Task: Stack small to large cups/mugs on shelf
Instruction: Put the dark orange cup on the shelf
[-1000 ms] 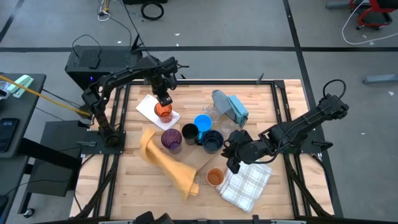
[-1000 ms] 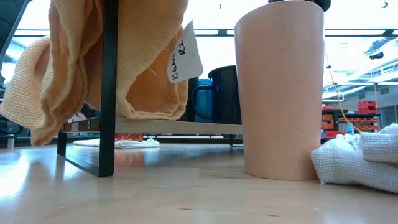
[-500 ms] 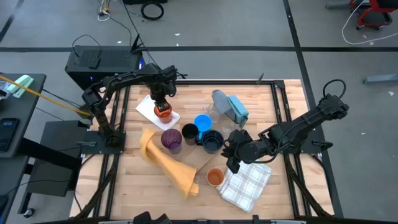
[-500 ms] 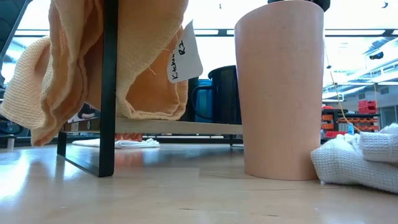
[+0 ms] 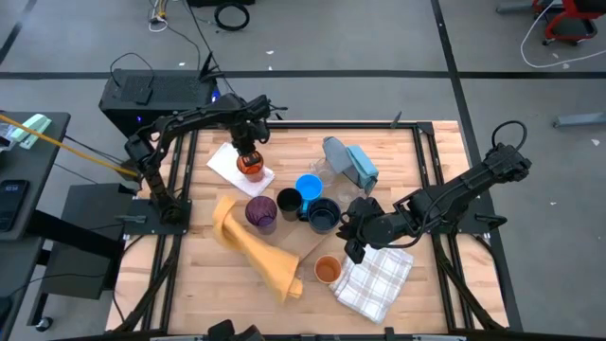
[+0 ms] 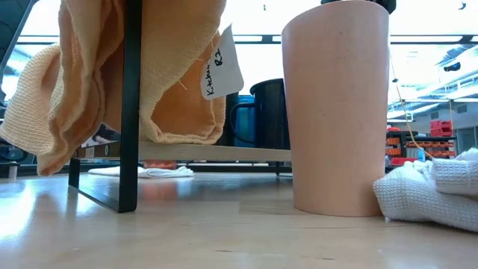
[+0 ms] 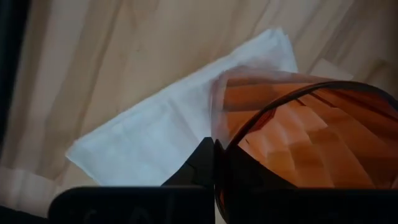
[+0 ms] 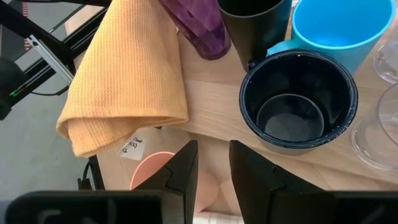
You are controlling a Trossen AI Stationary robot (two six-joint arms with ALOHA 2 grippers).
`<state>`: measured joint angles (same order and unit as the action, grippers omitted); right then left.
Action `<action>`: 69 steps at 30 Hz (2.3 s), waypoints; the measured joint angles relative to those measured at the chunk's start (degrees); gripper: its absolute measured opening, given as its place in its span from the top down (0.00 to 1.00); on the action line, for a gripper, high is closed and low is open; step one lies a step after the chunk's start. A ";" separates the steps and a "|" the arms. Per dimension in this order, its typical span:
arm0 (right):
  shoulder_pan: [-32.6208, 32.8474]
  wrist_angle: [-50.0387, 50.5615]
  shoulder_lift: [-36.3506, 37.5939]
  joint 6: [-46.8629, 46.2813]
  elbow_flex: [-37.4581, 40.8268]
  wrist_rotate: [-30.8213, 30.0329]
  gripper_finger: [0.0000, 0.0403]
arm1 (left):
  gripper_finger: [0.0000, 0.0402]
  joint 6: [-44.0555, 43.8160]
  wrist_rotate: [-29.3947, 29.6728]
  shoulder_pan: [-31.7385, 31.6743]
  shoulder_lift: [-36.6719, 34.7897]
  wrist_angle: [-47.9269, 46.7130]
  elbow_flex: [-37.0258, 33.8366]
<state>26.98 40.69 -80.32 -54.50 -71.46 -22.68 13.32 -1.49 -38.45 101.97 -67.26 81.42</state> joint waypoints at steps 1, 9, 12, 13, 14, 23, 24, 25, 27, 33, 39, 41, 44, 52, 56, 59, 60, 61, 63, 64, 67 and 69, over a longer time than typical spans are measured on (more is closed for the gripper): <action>0.00 0.00 -0.01 0.01 0.00 0.00 0.76 | 0.97 -0.02 0.06 0.13 0.00 -0.30 0.76; -0.33 0.90 -0.01 0.16 0.00 -0.05 0.76 | 0.97 -0.06 0.13 2.53 0.00 -7.70 13.78; -0.28 3.42 0.01 0.12 0.00 -0.02 0.76 | 0.97 -0.32 0.39 3.73 0.00 -11.55 20.91; -0.28 4.68 -0.01 0.09 0.00 -0.02 0.76 | 0.97 -0.70 0.39 4.25 0.00 -12.93 23.44; -0.28 6.00 0.00 0.06 0.00 -0.07 0.76 | 0.97 -1.19 0.27 4.83 0.00 -14.18 26.10; -0.39 18.53 0.39 -5.21 0.00 -6.32 0.76 | 0.97 -10.39 -1.90 14.57 -0.11 -21.85 45.81; -0.50 20.36 0.66 -6.18 0.00 -7.25 0.76 | 0.97 -11.57 -1.86 16.01 -0.11 -22.51 47.26; -0.63 22.27 0.95 -7.24 0.00 -8.22 0.76 | 0.97 -12.75 -1.64 17.49 -0.11 -22.91 48.52; -1.13 25.25 1.99 -8.81 0.00 -9.73 0.76 | 0.97 -15.39 -1.14 20.52 -0.11 -22.72 50.45; -3.38 27.61 7.69 -6.91 0.00 -13.88 0.76 | 0.97 -24.28 0.53 29.82 -0.09 -22.72 51.32; -5.80 27.79 14.32 -1.31 -0.02 -15.06 0.76 | 0.97 -31.35 3.64 38.86 2.07 -21.64 50.86; -6.57 28.29 16.03 0.35 -0.02 -15.06 0.76 | 0.97 -33.25 3.62 40.93 3.05 -19.51 50.84; -7.84 28.54 18.13 2.37 -0.02 -15.08 0.76 | 0.97 -35.30 3.64 43.36 4.91 -18.02 50.84; -8.85 28.75 20.53 4.89 -0.02 -15.08 0.76 | 0.97 -37.16 2.43 46.99 11.05 -19.58 50.78; -8.85 28.76 20.40 5.20 -0.02 -15.02 0.76 | 0.97 -37.91 1.37 47.14 13.52 -19.68 50.80; -8.82 28.86 20.27 5.20 -0.02 -15.02 0.76 | 0.97 -37.86 1.30 47.09 14.47 -20.31 50.81; -8.81 28.86 20.29 5.20 -0.02 -15.02 0.76 | 0.97 -37.85 1.28 47.09 14.71 -20.28 50.84; -8.81 28.87 20.29 5.20 -0.02 -15.02 0.76 | 0.97 -37.82 1.26 47.06 14.93 -20.58 50.84; -8.81 28.98 20.29 5.24 -0.02 -15.04 0.76 | 0.97 -37.70 1.14 46.96 15.46 -21.11 50.84; -8.82 29.09 20.29 5.46 -0.02 -15.02 0.76 | 0.97 -37.70 0.97 46.94 15.57 -21.10 50.83; -8.82 29.18 20.29 5.73 -0.02 -15.03 0.76 | 0.97 -37.63 0.80 46.94 16.28 -21.37 50.89; -8.81 29.09 20.28 6.29 -0.02 -15.02 0.76 | 0.97 -37.26 0.80 46.94 16.73 -21.94 50.80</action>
<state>18.17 69.78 -60.05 -48.21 -71.48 -37.70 -23.94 -0.69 8.49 118.71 -89.21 132.22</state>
